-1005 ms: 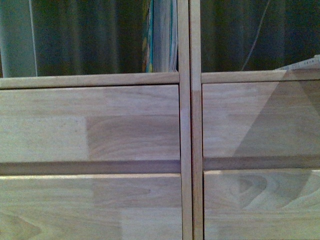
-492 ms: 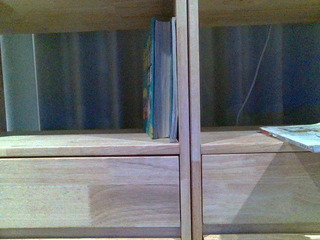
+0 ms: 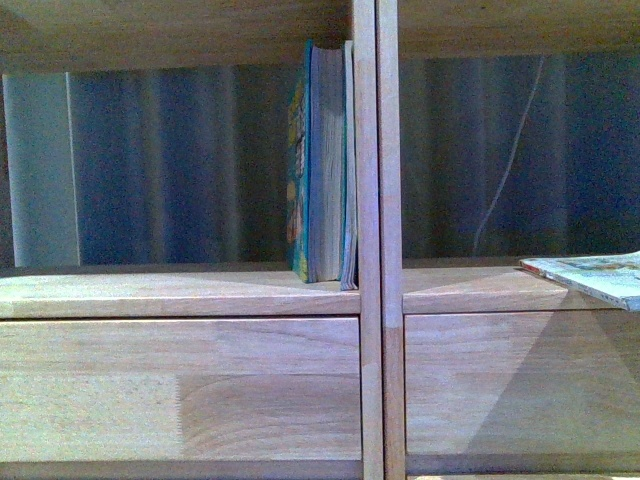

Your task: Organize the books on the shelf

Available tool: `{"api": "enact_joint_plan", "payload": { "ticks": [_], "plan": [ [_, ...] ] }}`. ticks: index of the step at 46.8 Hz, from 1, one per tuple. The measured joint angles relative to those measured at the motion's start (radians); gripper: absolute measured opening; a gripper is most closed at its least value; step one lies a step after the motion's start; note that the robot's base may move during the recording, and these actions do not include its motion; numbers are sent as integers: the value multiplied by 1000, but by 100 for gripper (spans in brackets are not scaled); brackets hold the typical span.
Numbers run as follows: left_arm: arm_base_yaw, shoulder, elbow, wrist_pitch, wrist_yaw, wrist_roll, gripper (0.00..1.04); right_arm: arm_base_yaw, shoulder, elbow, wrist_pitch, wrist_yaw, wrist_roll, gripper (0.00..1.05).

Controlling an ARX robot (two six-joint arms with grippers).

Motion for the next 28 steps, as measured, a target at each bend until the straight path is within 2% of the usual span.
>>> {"api": "enact_joint_plan", "payload": {
  "ticks": [18,28],
  "plan": [
    [0,0,0,0,0,0,97,-87,237,266,-5,13,154,98],
    [0,0,0,0,0,0,97,-114,253,294,-18,17,164,68]
  ]
}}
